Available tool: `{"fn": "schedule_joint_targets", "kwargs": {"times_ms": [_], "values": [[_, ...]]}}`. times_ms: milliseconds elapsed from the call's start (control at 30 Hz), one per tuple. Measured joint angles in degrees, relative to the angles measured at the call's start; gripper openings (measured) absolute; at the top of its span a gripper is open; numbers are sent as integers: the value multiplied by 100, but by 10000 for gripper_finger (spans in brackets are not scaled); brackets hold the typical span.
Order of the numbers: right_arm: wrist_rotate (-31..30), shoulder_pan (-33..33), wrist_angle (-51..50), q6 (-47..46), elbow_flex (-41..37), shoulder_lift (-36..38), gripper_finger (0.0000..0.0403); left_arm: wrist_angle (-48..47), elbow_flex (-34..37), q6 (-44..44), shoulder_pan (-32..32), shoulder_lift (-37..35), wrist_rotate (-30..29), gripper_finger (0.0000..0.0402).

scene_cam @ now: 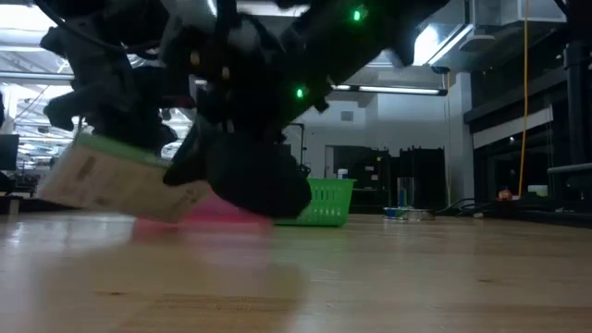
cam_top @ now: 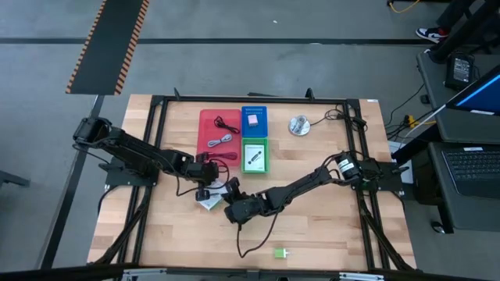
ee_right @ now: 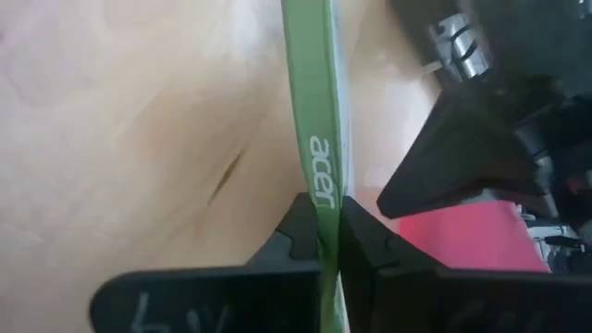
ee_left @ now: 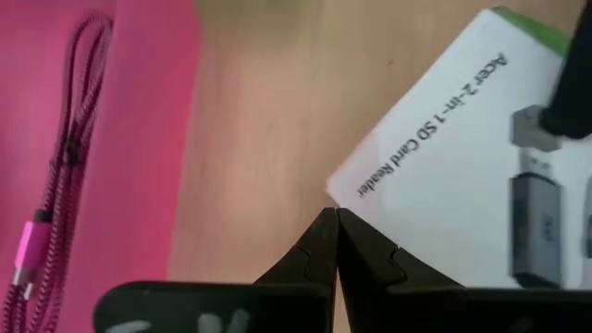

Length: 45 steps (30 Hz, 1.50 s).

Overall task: Pick and place items into bin
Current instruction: Put the white card reader box into the green bin

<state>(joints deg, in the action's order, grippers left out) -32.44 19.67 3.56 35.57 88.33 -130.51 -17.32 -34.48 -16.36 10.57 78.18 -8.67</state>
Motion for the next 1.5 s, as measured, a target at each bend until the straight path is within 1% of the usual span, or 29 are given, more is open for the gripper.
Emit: {"fn": "schedule_joint_targets", "kwargs": {"times_ms": [133, 267, 433, 533, 767, 867, 1133, 1233, 1300, 1500], "values": [[-14, 14, -182, -260, -1, 188, 4, 6, -8, 63, 73, -231, -23, 3], [-43, 41, -656, -671, -1, 413, 4, 20, -13, 103, 202, -464, -65, 3], [-46, 194, -871, -710, 3, 800, 4, 32, -17, 239, 350, -697, -293, 3], [-38, 258, -1219, -896, 3, 990, 4, 24, -20, 460, 407, -840, -374, 3], [-55, 268, -2555, -2174, 1, 1422, 4, -23, -20, 746, 408, -1237, -433, 3], [-122, 270, -2913, -2497, 0, 1560, 4, -30, -22, 897, 408, -1385, -503, 3], [-928, 273, -3833, -3120, 1, 1991, 4, -23, -26, 1069, 408, -1506, -716, 3], [-1139, 270, -4176, -3398, 3, 2157, 4, -7, -26, 1061, 408, -1504, -719, 3], [-1182, 272, -4297, -3422, 3, 2221, 4, -4, -26, 1069, 408, -1504, -721, 3], [-1211, 301, -4307, -2934, -85, 2276, 4, 87, -26, 1144, 408, -1502, -720, 3]]}}
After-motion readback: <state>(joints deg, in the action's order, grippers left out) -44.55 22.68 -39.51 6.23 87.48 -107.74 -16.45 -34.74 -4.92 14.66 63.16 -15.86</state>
